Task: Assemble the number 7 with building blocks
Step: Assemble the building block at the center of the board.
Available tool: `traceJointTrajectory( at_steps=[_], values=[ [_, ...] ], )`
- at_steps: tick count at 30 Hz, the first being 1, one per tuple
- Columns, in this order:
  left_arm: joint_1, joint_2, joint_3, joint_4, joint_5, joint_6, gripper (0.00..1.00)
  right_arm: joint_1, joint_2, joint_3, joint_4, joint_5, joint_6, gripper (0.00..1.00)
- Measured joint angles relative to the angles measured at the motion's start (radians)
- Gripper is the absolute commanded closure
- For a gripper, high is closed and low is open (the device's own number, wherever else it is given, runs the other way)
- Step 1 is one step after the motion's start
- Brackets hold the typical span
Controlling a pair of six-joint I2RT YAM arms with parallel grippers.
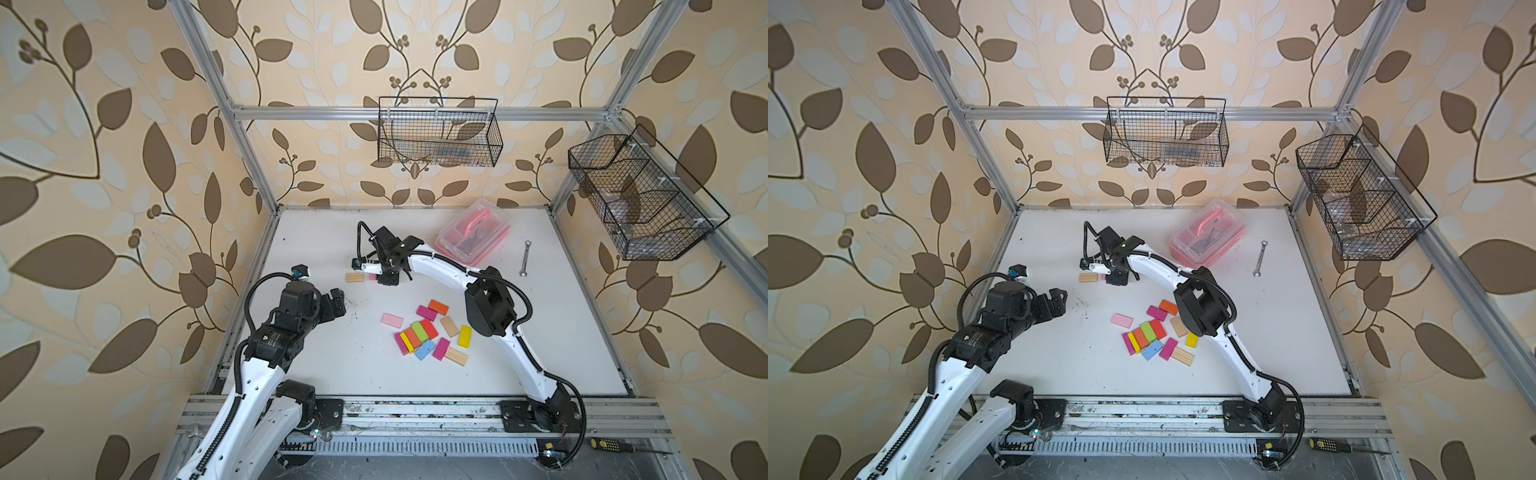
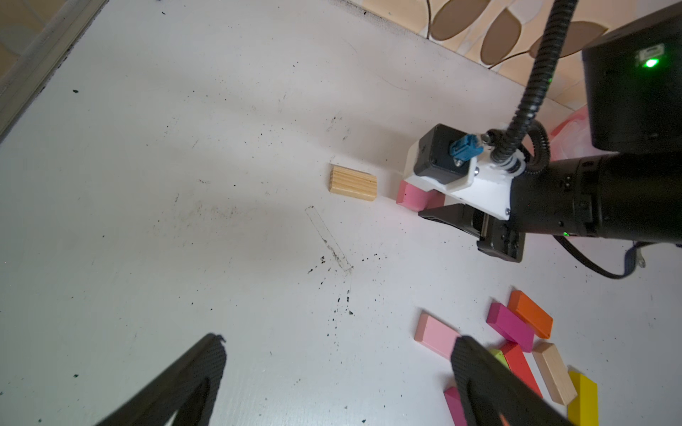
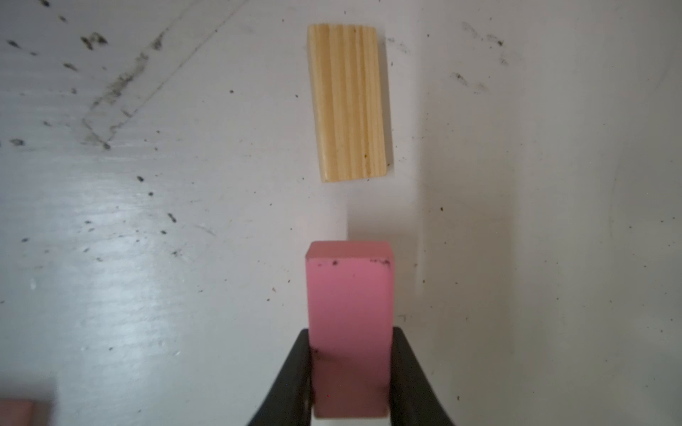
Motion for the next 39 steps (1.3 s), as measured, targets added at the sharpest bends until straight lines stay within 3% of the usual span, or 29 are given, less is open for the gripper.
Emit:
traceJointTrajectory(
  at_steps=[17,25,39],
  values=[
    [0.0,-0.001,0.0,-0.001,-0.009,0.0,0.01,0.021,0.078,0.054,0.066,0.081,-0.012,0.8],
    [0.0,-0.084,0.0,-0.004,-0.053,0.0,0.01,0.024,0.092,0.063,0.082,0.089,-0.013,0.77],
    [0.0,-0.071,0.0,-0.004,-0.06,0.0,0.01,0.024,0.092,0.06,0.084,0.085,-0.013,0.72]
  ],
)
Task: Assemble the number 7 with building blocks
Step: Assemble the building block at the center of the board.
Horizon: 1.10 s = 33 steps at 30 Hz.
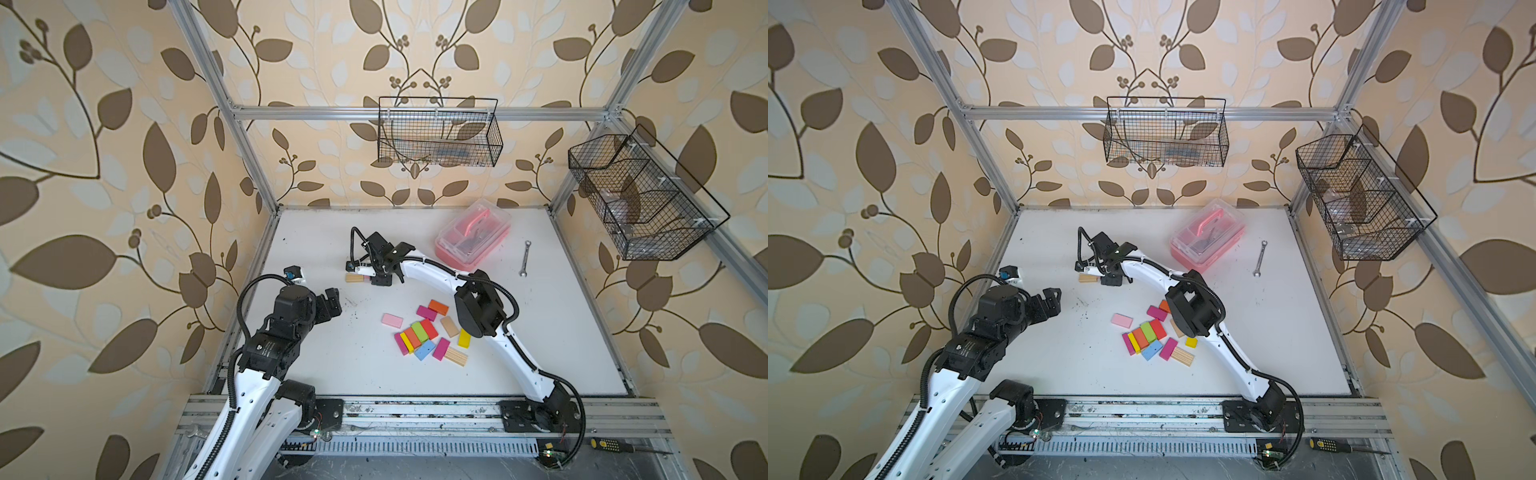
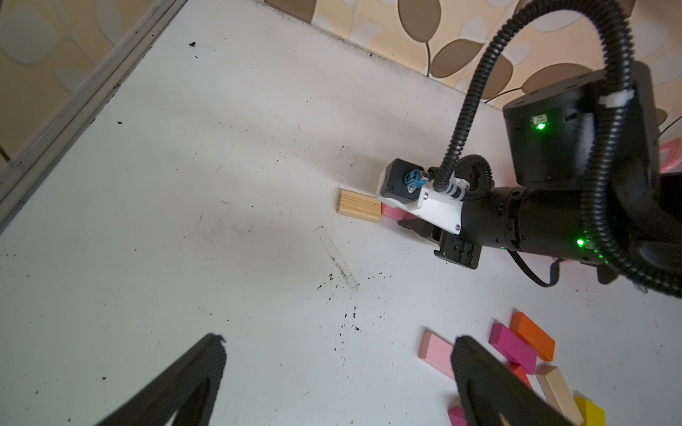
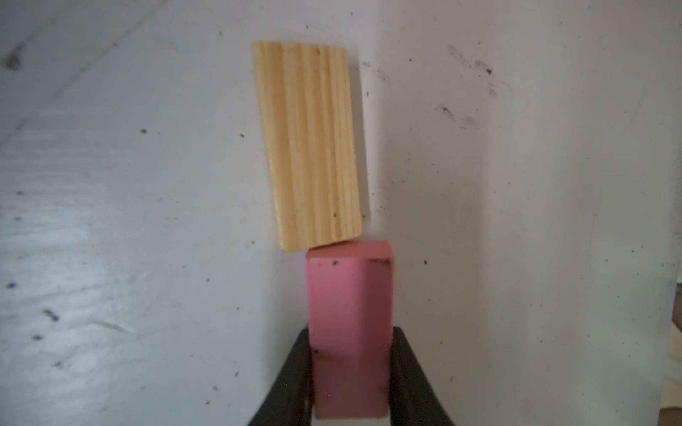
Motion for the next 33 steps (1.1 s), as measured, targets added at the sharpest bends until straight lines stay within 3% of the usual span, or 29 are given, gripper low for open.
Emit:
traceJointTrajectory(
  at_steps=[26,33],
  values=[
    [0.0,-0.002,0.0,0.0,0.0,-0.001,0.01,-0.005,-0.021,-0.031,-0.019,-0.04,-0.008,0.73],
    [0.0,-0.002,0.0,0.0,-0.001,-0.003,0.01,-0.005,-0.026,-0.037,-0.031,-0.055,-0.007,0.68]
  ],
)
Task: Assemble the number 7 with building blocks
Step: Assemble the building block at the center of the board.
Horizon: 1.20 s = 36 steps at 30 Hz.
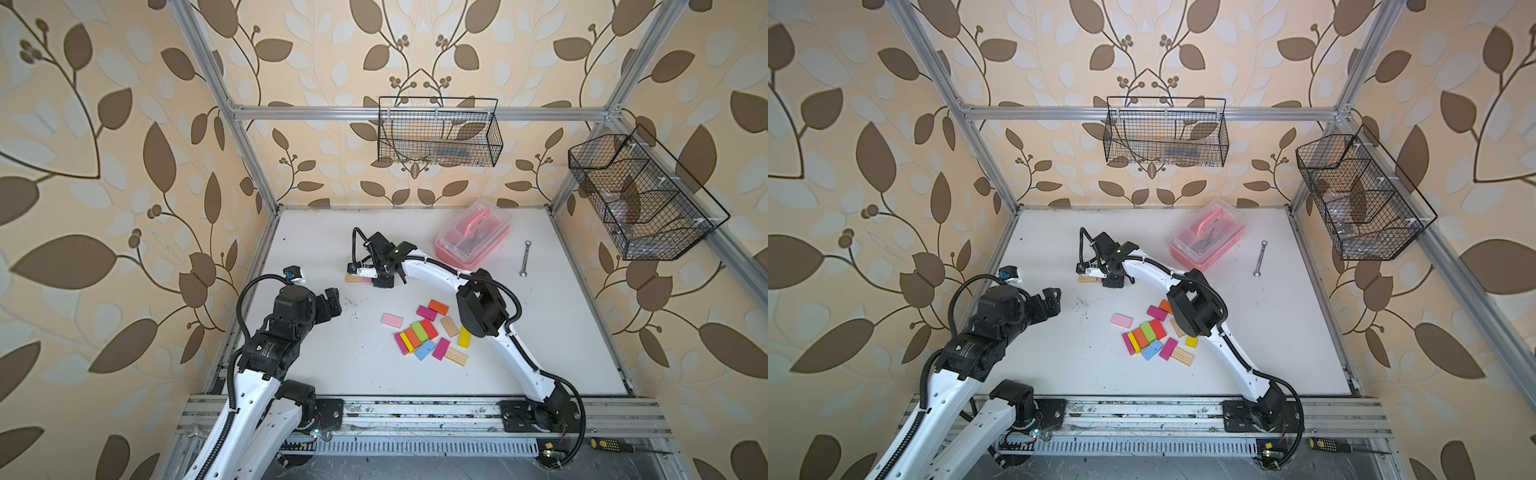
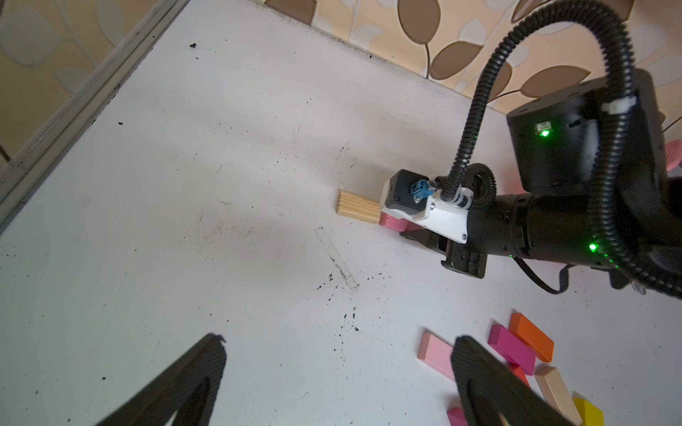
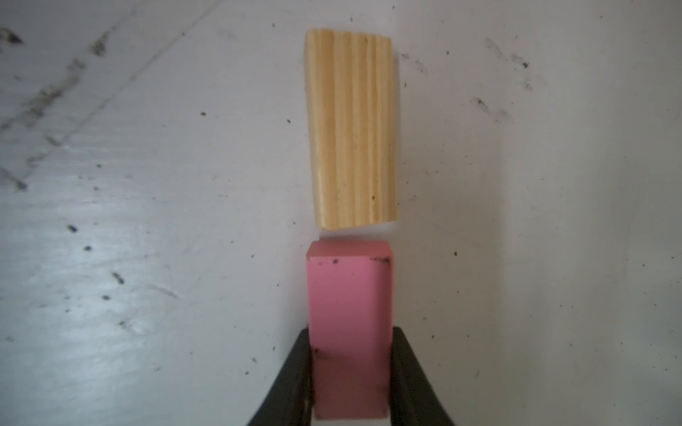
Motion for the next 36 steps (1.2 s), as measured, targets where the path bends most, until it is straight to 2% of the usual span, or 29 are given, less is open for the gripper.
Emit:
traceJointTrajectory(
  at_steps=[14,15,16,17,18,21,24,28,32,36],
  values=[
    [0.0,0.002,0.0,-0.002,-0.002,-0.006,0.01,-0.01,-0.018,-0.027,0.025,-0.019,0.031,0.4],
    [0.0,0.002,0.0,-0.002,-0.002,-0.008,0.01,-0.012,-0.027,-0.043,0.035,-0.026,0.043,0.34],
    [0.0,0.002,0.0,-0.003,-0.003,-0.009,0.01,-0.016,-0.042,-0.067,0.05,-0.036,0.06,0.24],
    [0.0,0.002,0.0,-0.003,-0.003,-0.01,0.01,-0.023,-0.063,-0.103,0.068,-0.05,0.088,0.09],
    [0.0,0.002,0.0,-0.003,-0.003,-0.012,0.01,-0.029,-0.084,-0.137,0.087,-0.063,0.1,0.0],
    [0.0,0.004,0.0,-0.005,-0.003,-0.016,0.01,-0.061,-0.208,-0.317,0.204,-0.108,0.203,0.0],
    [0.0,0.014,0.0,-0.014,-0.003,-0.019,0.01,-0.103,-0.38,-0.515,0.365,-0.143,0.36,0.0],
    [0.0,0.037,0.004,-0.029,-0.002,-0.02,0.01,-0.19,-0.576,-0.651,0.565,-0.235,0.714,0.0],
    [0.0,0.082,0.05,-0.051,0.004,-0.019,0.01,-0.299,-0.627,-0.674,0.703,-0.403,1.092,0.0],
    [0.0,0.157,0.119,-0.054,0.045,-0.007,0.01,-0.319,-0.628,-0.722,0.69,-0.49,1.283,0.0]
  ],
)
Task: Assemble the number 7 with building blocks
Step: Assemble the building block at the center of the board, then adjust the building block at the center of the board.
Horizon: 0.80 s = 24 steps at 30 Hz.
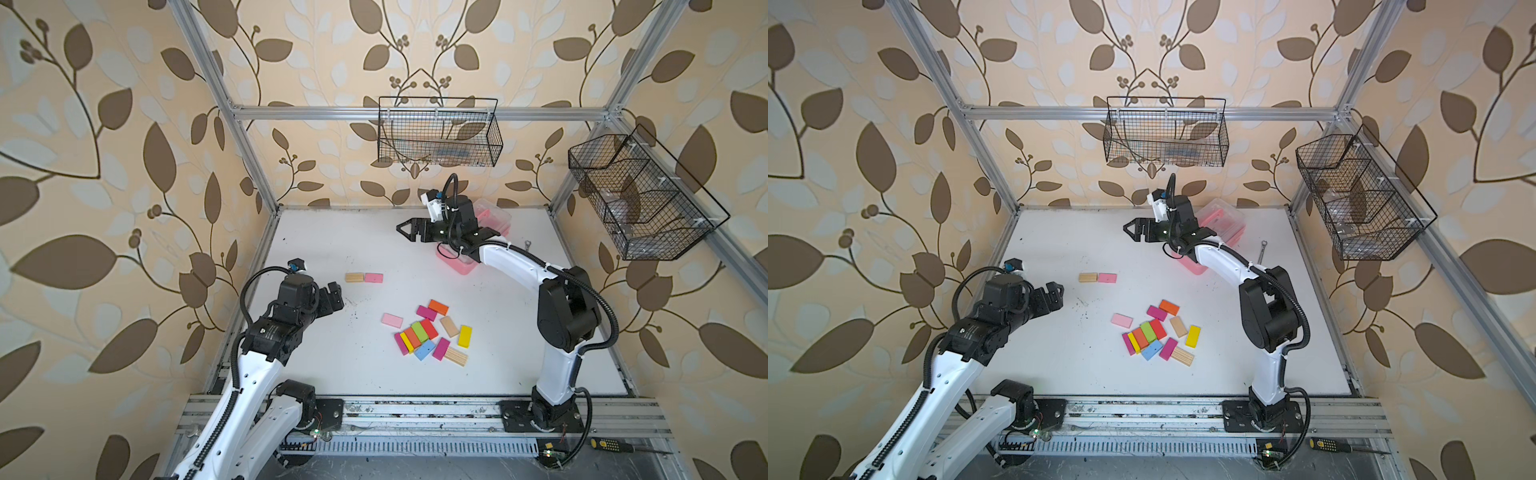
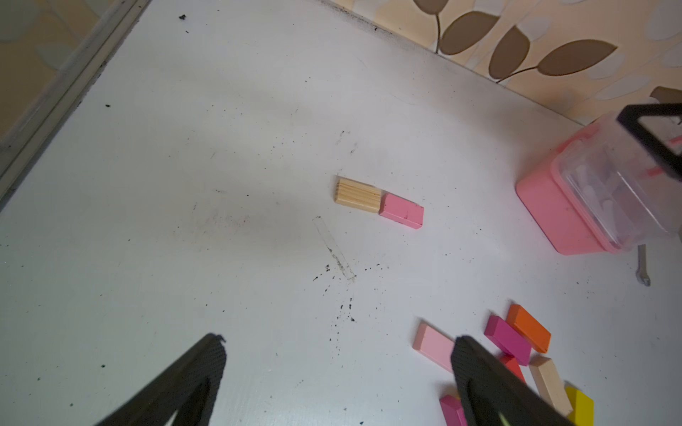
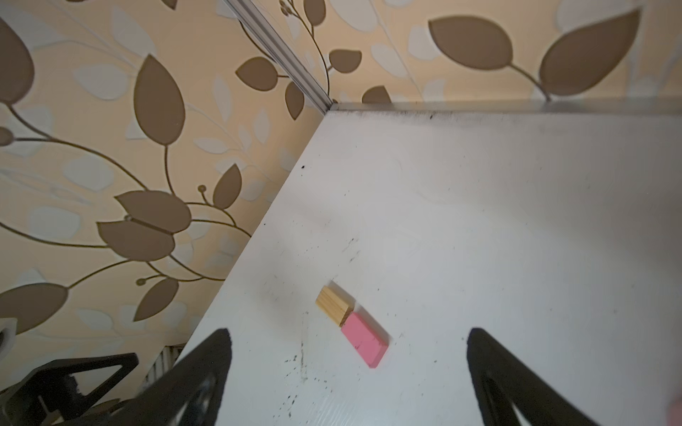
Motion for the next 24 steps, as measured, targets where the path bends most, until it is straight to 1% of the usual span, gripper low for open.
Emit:
traceJointTrajectory(
  at_steps=[3,5,7,11,13,15,18,21,24],
  values=[
    [0.006,0.082,0.053,-0.01,0.058,0.013,0.01,0.035,0.002,-0.005,-0.037,-0.055,0.083,0.0],
    [0.038,0.136,0.063,-0.003,0.135,0.012,0.01,0.055,0.005,-0.01,-0.036,-0.076,0.126,0.0],
    [0.104,0.185,0.058,0.009,0.243,0.0,0.01,0.068,0.018,-0.011,-0.038,-0.084,0.154,0.0],
    [0.3,0.26,-0.002,0.082,0.487,-0.067,0.01,0.078,0.074,-0.011,-0.039,-0.087,0.197,0.0],
    [0.374,0.285,-0.026,0.093,0.568,-0.084,0.01,0.084,0.101,-0.011,-0.053,-0.08,0.207,0.0],
    [0.422,0.298,-0.031,0.086,0.622,-0.087,0.01,0.096,0.126,-0.011,-0.068,-0.069,0.217,0.0],
    [0.462,0.298,-0.031,0.085,0.677,-0.085,0.01,0.116,0.15,-0.011,-0.075,-0.057,0.238,0.0],
    [0.496,0.31,-0.035,0.091,0.728,-0.082,0.01,0.133,0.162,-0.011,-0.076,-0.04,0.255,0.0],
    [0.508,0.335,-0.052,0.1,0.756,-0.079,0.01,0.148,0.179,-0.002,-0.079,-0.026,0.268,0.0]
  ],
)
